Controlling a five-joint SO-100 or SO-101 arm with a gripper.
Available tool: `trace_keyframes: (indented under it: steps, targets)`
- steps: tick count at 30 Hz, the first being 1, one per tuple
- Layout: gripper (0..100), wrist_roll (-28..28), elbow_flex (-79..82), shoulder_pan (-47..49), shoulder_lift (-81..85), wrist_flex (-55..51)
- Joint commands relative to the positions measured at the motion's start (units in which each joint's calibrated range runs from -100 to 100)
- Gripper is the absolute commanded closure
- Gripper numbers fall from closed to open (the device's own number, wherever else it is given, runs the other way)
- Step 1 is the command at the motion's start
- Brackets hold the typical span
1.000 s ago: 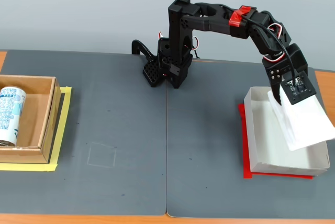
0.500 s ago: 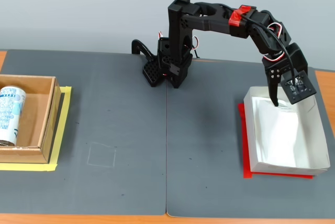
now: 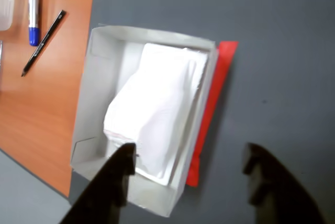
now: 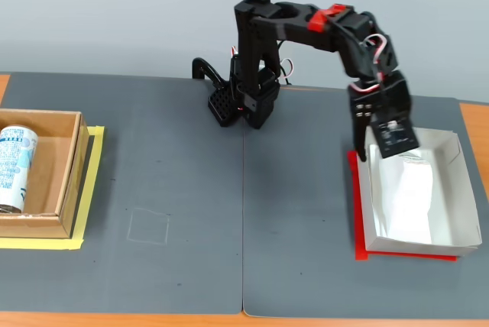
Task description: Pick the sandwich and put it in the gray box
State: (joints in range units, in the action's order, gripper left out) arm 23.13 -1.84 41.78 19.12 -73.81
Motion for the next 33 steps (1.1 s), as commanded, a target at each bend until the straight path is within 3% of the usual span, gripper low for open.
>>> trace_keyframes:
  steps: [1,8,14,33]
  targets:
    - [87,-2.68,2.25,-4.67,5.85,0.02]
    - [90,-8.83,12.02,-14.07,15.6,0.46]
    - [98,-13.25,19.25,-22.2,22.72,1.06]
    - [98,-15.49,61.77,-35.93,56.64,15.47]
